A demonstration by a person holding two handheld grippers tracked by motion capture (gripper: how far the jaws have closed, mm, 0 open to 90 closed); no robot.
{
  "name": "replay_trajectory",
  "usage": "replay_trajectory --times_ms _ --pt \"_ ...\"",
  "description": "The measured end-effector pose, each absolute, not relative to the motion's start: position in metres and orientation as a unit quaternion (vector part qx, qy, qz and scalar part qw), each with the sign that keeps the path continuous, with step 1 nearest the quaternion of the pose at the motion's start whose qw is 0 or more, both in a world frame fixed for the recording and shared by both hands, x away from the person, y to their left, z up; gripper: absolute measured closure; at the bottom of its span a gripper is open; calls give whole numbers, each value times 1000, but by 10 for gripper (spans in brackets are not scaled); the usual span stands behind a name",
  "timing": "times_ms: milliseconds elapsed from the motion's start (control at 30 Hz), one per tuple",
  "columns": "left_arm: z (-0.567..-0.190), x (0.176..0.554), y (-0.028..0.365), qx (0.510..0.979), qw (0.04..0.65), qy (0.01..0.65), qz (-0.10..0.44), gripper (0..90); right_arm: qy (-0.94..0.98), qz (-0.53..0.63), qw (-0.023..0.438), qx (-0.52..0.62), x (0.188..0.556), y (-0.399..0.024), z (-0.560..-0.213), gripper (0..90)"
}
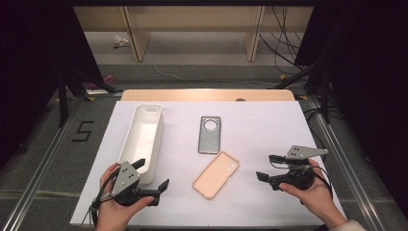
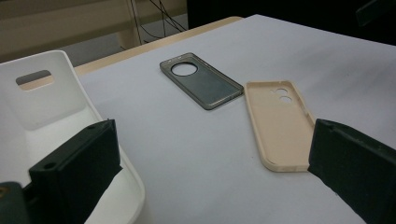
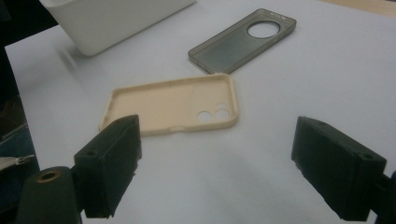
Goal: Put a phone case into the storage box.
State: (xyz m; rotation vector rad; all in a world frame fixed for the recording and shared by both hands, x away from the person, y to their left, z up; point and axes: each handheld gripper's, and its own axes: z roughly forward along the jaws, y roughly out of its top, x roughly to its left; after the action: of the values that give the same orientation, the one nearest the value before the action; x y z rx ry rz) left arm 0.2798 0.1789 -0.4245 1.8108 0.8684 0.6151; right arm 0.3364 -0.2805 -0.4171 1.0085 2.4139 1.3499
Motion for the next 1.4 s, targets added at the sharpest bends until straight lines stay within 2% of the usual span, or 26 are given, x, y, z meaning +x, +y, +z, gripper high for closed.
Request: replay_trajectory --times_ms 300,633,833,1400 --pt "-426 281 179 752 494 355 254 22 831 438 104 326 344 -268 -420 169" --pt "-427 282 180 756 492 350 252 23 850 422 122 289 365 -236 -413 168" --pt "-429 283 179 761 488 346 250 23 868 405 108 266 381 -213 -410 189" --pt "-432 287 189 767 478 347 251 23 899 357 110 229 421 -159 -410 186"
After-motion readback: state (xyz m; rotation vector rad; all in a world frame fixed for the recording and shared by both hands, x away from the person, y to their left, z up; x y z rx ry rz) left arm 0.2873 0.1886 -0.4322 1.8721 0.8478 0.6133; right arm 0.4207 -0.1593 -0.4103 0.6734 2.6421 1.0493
